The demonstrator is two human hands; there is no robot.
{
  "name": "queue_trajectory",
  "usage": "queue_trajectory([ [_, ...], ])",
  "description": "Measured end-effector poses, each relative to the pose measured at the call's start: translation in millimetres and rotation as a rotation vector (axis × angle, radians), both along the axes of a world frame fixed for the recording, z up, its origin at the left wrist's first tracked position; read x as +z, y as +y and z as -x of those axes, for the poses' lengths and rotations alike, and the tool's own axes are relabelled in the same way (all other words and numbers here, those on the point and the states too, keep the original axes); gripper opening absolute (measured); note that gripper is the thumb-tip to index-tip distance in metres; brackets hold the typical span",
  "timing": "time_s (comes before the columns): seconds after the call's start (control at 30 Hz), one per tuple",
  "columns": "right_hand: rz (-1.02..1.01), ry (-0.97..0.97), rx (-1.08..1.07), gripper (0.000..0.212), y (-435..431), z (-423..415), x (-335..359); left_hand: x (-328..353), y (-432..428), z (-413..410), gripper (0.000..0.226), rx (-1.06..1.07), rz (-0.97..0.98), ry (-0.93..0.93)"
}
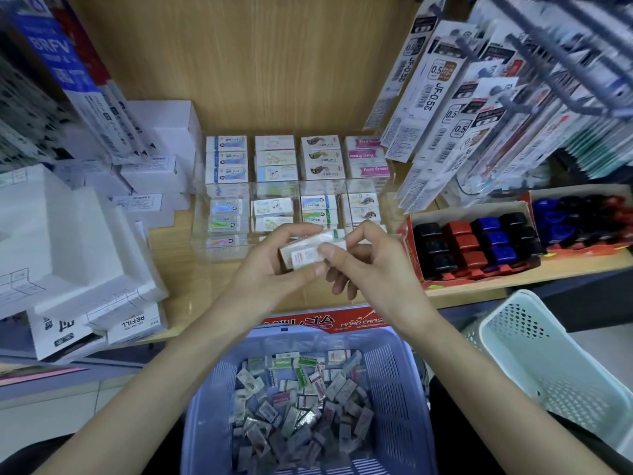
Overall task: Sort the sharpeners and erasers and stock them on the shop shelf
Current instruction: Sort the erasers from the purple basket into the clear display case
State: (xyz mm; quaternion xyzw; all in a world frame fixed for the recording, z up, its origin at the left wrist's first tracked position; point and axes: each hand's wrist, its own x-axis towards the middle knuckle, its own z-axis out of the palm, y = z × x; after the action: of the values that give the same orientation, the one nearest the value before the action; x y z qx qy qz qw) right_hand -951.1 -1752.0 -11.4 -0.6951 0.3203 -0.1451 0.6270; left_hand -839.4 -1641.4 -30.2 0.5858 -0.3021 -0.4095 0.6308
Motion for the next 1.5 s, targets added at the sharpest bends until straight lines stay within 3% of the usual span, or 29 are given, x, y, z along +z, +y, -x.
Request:
queue_trajectory([
  [0.23,-0.069,-0.04,0.168,0.012,-30.2,2.8,10.2,0.5,-18.4,-0.6,0.045,-0.059,-0.033,-0.016],
  [0.33,-0.067,-0.035,-0.08,0.012,-55.2,-3.1,9.6,6.5,-38.5,-7.9,0.059,-0.019,-0.242,-0.338],
  [0.4,0.159,0.063,-0.257,0.021,-77.5,-6.2,1.6,6.8,-42.5,-15.2,0.06,-0.002,-0.362,-0.557],
  [0.43,0.294,0.121,-0.291,0.024,-85.4,-7.2,-3.3,5.5,-40.5,-16.8,0.051,-0.024,-0.365,-0.576],
  [0.53,0.487,0.183,-0.316,0.022,-94.5,-11.5,-16.7,-0.7,-23.7,-12.3,0.023,-0.115,-0.326,-0.472],
  [0.7,0.618,0.246,-0.312,0.025,-97.9,-35.1,-26.3,1.9,-13.0,-4.3,0.016,-0.157,-0.343,-0.488],
  [0.87,0.968,0.397,-0.195,0.028,-102.9,-34.6,-43.6,12.5,-10.6,1.1,0.016,-0.177,-0.298,-0.451],
  [1.03,1.378,0.308,-0.162,0.026,-106.4,-29.4,-50.6,14.7,-11.1,4.8,0.014,-0.176,-0.287,-0.454],
  [1.27,1.435,0.479,0.041,0.052,-110.1,-19.6,-51.9,18.4,-10.4,7.9,0.013,-0.187,-0.283,-0.439],
  [1.5,1.486,0.419,0.042,0.037,-112.0,-19.6,-45.6,19.6,-10.2,7.8,0.013,-0.189,-0.282,-0.421],
])
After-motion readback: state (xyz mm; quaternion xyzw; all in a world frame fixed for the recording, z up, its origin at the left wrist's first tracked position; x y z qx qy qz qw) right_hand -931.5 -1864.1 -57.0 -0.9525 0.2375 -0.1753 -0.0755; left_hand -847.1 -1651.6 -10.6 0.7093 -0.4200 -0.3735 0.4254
